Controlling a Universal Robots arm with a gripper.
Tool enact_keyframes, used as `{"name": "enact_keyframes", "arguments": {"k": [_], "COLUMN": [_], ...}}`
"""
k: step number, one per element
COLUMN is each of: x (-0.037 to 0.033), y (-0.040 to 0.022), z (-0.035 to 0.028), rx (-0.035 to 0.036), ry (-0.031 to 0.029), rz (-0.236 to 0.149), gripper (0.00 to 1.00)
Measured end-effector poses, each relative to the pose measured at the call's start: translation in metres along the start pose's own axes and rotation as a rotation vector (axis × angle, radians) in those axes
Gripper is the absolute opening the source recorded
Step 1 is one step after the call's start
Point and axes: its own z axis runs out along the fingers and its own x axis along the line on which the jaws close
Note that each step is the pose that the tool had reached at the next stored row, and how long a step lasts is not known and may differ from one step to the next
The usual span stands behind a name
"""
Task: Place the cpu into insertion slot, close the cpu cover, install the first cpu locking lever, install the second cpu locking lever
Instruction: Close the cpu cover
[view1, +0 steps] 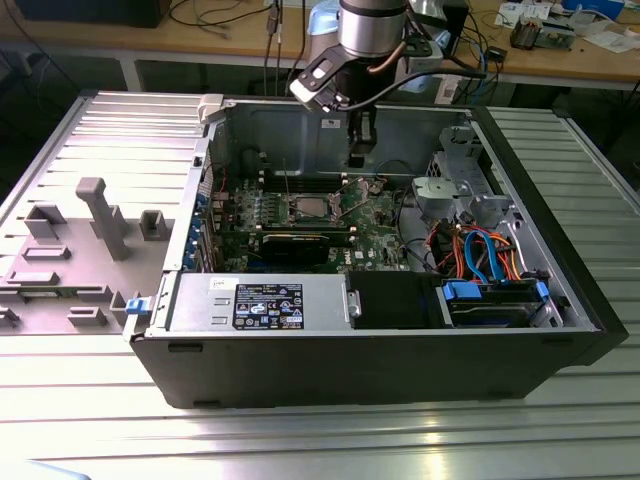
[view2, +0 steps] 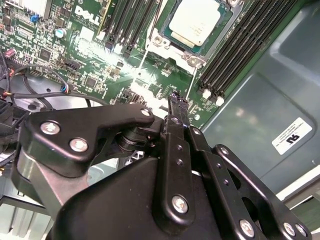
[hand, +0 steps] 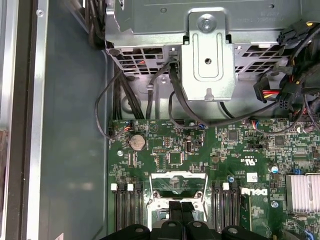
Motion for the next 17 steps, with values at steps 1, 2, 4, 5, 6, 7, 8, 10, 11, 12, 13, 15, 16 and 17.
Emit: {"name": "enact_keyframes", "arguments": {"k": [1, 2, 4, 5, 6, 7, 8, 10, 11, 12, 13, 15, 16, 17], "x": [0.0, 0.0, 0.0, 0.0, 0.0, 0.0, 0.0001, 0.0001, 0.0001, 0.0001, 0.0001, 0.0001, 0.0001, 0.0001], "y": [0.0012, 0.0019, 0.0036, 0.0048, 0.0055, 0.0063, 0.0072, 0.0095, 0.0111, 0.012, 0.0124, 0.0125, 0.0126, 0.0126], "z": [0.0, 0.0001, 0.0002, 0.0003, 0.0003, 0.0003, 0.0004, 0.0005, 0.0006, 0.0006, 0.0006, 0.0006, 0.0007, 0.0006], "rx": [0.0, 0.0, 0.0, 0.0, 0.0, 0.0, 0.0, 0.0001, 0.0001, 0.0, 0.0, 0.0, 0.0001, 0.0001], "ry": [0.0, -0.0001, 0.0, 0.0, -0.0001, 0.0, 0.0, -0.0001, -0.0001, -0.0001, 0.0, -0.0001, -0.0001, -0.0001], "rz": [0.0, 0.0, 0.0, 0.0, 0.0, 0.0, 0.0, 0.0, 0.0, 0.0, 0.0, 0.0, 0.0, 0.0], "gripper": [0.11, 0.11, 0.11, 0.11, 0.11, 0.11, 0.11, 0.11, 0.11, 0.11, 0.11, 0.11, 0.11, 0.11]}}
